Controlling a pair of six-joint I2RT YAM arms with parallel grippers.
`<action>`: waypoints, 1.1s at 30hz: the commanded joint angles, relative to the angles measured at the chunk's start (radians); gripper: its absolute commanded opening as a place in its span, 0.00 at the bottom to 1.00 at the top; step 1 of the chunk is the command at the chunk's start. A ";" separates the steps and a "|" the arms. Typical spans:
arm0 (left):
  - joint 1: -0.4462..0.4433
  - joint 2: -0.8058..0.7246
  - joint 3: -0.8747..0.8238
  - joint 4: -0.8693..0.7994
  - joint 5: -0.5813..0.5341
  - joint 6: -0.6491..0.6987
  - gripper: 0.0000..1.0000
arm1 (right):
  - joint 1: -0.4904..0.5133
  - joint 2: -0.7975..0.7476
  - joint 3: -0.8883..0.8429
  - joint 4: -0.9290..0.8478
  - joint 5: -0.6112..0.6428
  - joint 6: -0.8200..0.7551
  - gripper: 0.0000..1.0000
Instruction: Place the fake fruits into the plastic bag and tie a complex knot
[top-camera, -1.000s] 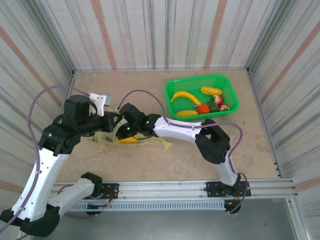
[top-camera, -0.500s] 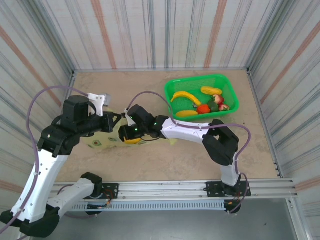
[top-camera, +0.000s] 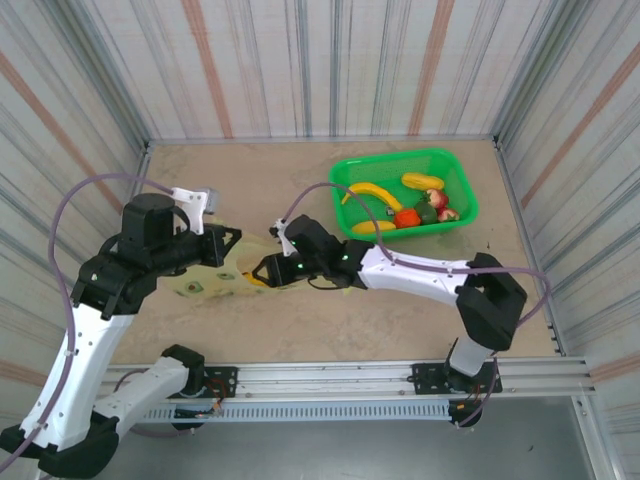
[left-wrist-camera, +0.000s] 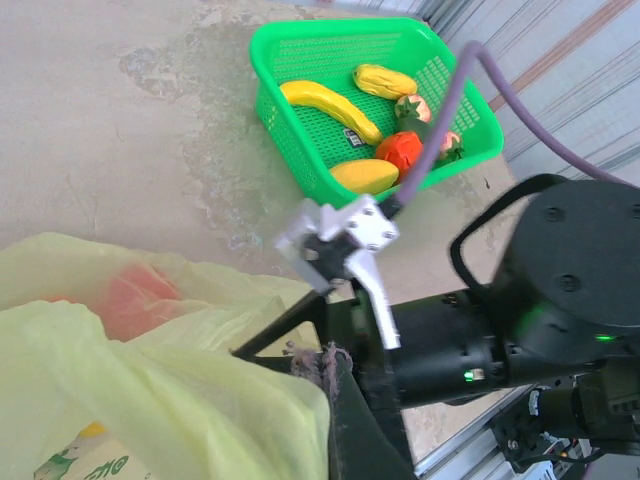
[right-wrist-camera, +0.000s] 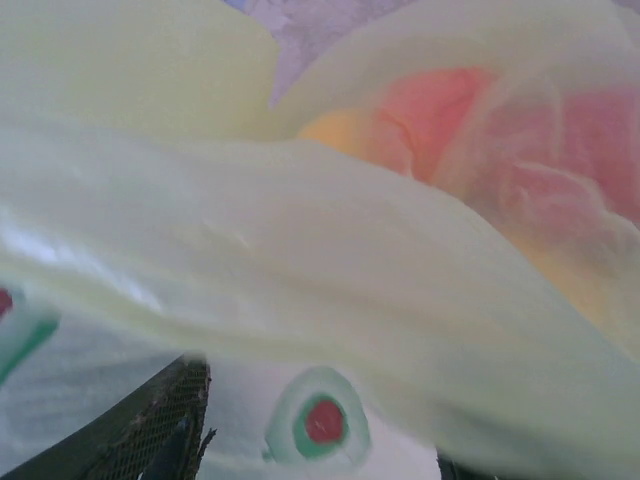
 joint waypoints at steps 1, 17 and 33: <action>-0.003 -0.008 0.018 -0.012 -0.001 0.021 0.00 | -0.030 -0.151 -0.077 0.115 -0.059 -0.060 0.62; -0.003 0.017 0.027 0.008 0.018 0.028 0.00 | -0.576 -0.118 0.192 -0.385 0.188 -0.293 0.76; -0.002 0.072 0.039 -0.001 0.016 0.064 0.00 | -0.770 0.543 0.617 -0.608 0.198 -0.664 0.90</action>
